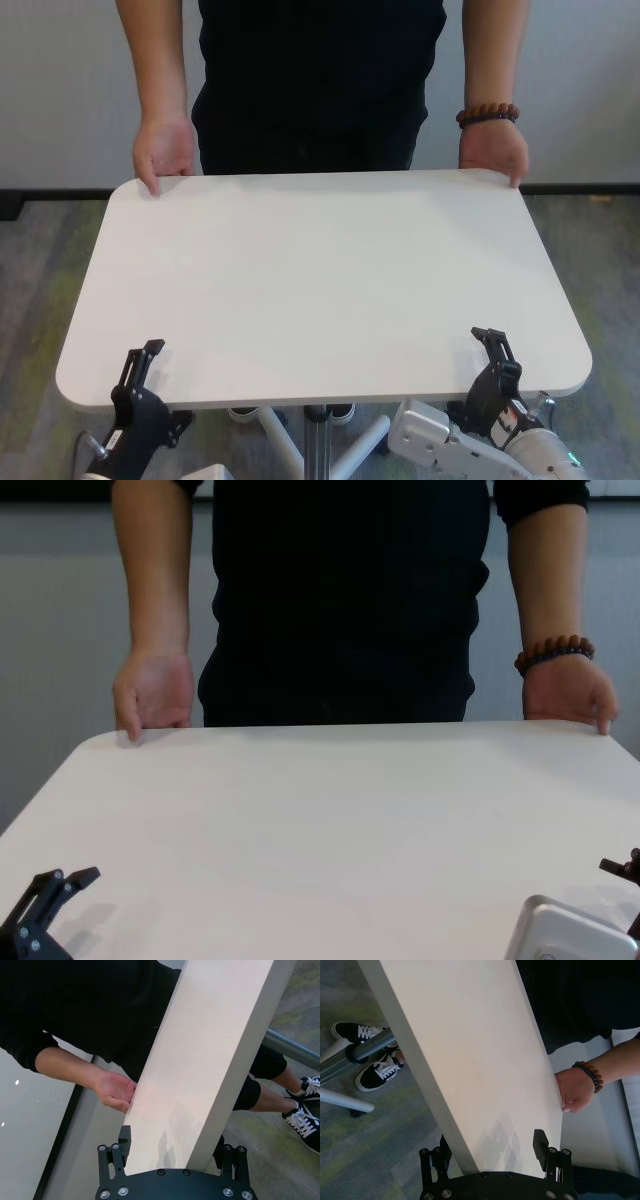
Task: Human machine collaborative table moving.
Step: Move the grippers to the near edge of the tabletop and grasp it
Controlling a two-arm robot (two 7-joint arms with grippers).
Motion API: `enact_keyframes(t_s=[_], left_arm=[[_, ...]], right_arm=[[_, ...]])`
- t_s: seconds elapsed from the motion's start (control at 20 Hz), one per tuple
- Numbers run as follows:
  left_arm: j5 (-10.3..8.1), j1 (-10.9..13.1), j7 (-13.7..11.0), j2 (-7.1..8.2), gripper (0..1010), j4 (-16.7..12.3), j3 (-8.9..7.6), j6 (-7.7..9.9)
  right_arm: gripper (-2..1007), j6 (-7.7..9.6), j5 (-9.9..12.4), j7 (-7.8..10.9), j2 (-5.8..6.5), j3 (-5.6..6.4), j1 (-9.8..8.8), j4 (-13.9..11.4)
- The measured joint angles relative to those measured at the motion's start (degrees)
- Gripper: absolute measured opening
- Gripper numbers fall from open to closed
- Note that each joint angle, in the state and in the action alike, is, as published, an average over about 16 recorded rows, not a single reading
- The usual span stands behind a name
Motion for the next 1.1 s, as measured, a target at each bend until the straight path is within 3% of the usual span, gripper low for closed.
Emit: enact_keyframes(t_s=[1.1], left_arm=[[-0.01,0.0,0.0,0.00,1001,0.0,0.01,0.06]], right_arm=[[1001,0.26,-0.2,-0.04,0.09,-0.14,0.08,0.0]])
